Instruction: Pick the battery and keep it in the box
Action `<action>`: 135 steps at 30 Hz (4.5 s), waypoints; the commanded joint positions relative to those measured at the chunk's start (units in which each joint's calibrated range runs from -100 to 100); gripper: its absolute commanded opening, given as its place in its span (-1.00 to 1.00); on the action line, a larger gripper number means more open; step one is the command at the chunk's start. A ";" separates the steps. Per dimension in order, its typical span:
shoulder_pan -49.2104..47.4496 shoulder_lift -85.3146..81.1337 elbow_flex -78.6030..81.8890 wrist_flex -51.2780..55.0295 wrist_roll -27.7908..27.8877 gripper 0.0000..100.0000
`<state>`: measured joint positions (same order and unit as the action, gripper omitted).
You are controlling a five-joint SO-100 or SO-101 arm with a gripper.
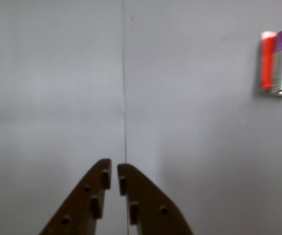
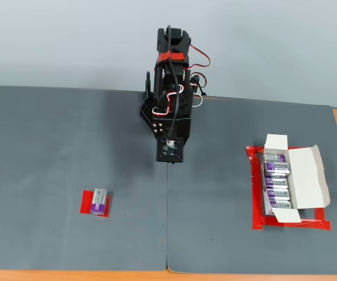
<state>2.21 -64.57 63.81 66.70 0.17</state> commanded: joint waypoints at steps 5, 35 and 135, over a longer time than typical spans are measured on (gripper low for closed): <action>6.26 12.30 -16.73 -0.64 0.27 -0.97; 25.58 53.85 -45.31 -5.76 14.08 -0.97; 21.03 77.92 -46.49 -12.70 16.63 -0.81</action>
<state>23.29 13.68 19.35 53.69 16.68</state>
